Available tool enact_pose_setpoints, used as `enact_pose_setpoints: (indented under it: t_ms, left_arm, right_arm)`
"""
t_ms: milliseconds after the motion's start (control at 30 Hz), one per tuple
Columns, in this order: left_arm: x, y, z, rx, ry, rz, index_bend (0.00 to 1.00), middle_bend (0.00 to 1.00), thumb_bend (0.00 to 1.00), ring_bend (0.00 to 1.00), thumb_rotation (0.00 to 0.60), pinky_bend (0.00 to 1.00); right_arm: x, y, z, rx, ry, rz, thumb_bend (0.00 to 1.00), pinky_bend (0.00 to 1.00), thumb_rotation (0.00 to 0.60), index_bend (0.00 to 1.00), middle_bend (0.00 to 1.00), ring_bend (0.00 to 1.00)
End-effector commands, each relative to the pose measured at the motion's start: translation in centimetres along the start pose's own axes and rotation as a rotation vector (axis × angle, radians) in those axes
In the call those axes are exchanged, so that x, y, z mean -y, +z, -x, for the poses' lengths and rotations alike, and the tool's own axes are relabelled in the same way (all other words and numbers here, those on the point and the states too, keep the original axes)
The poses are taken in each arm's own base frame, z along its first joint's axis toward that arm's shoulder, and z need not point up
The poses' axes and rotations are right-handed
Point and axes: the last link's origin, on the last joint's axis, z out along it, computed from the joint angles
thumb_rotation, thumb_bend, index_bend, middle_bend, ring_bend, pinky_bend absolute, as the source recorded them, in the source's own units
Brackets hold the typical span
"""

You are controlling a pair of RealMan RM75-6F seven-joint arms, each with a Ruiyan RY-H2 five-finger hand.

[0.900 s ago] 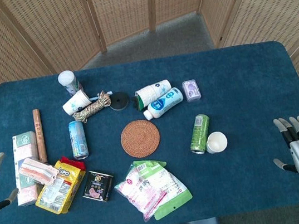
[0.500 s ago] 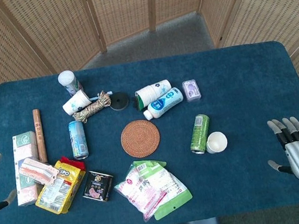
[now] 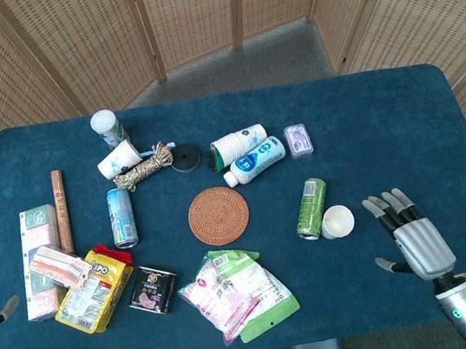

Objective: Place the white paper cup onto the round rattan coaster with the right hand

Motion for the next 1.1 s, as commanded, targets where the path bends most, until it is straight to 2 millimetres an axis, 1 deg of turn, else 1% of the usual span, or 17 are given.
enact_pose_setpoints:
  t_ms: [33, 400, 533, 733, 800, 900, 967, 1000, 1100]
  left_arm:
    - [-0.1, -0.1, 0.0, 0.006, -0.002, 0.005, 0.00, 0.00, 0.25, 0.00, 0.600, 0.00]
    - [0.0, -0.1, -0.1, 0.007, -0.001, 0.000, 0.00, 0.00, 0.25, 0.00, 0.600, 0.00]
    - [0.1, 0.0, -0.2, 0.004, -0.005, -0.003, 0.00, 0.00, 0.25, 0.00, 0.600, 0.00]
    - [0.1, 0.0, -0.2, 0.005, -0.009, -0.005, 0.00, 0.00, 0.25, 0.00, 0.600, 0.00]
    - [0.2, 0.0, -0.2, 0.004, -0.009, -0.007, 0.00, 0.00, 0.25, 0.00, 0.600, 0.00]
    - [0.1, 0.0, -0.2, 0.008, -0.015, -0.004, 0.00, 0.00, 0.25, 0.00, 0.600, 0.00]
    - [0.0, -0.1, -0.2, 0.011, -0.015, 0.002, 0.00, 0.00, 0.25, 0.00, 0.600, 0.00]
    - [0.0, -0.1, -0.2, 0.011, -0.015, 0.003, 0.00, 0.00, 0.25, 0.00, 0.600, 0.00]
    - [0.0, -0.1, -0.1, 0.014, -0.014, 0.000, 0.00, 0.00, 0.25, 0.00, 0.600, 0.00]
  right_arm:
    - [0.6, 2.1, 0.9, 0.038, 0.011, -0.030, 0.00, 0.00, 0.600, 0.00, 0.00, 0.00]
    - [2.2, 6.3, 2.4, 0.066, -0.012, -0.033, 0.00, 0.00, 0.600, 0.00, 0.00, 0.00]
    - [2.8, 7.2, 2.9, 0.054, -0.025, -0.043, 0.00, 0.00, 0.600, 0.00, 0.00, 0.00]
    - [2.9, 8.1, 4.1, 0.048, -0.011, -0.034, 0.00, 0.07, 0.600, 0.00, 0.00, 0.00]
    - [2.8, 8.2, 4.5, 0.043, -0.015, -0.035, 0.00, 0.10, 0.600, 0.00, 0.05, 0.01]
    - [2.6, 8.3, 5.1, 0.049, -0.015, -0.028, 0.00, 0.12, 0.600, 0.00, 0.09, 0.03]
    - [2.5, 8.4, 5.3, 0.030, -0.023, -0.027, 0.00, 0.14, 0.600, 0.02, 0.14, 0.07]
    - [2.4, 8.5, 5.4, 0.018, -0.027, -0.027, 0.01, 0.15, 0.600, 0.05, 0.17, 0.10]
    - [2.3, 8.4, 5.6, -0.008, -0.017, -0.025, 0.05, 0.19, 0.600, 0.18, 0.28, 0.19]
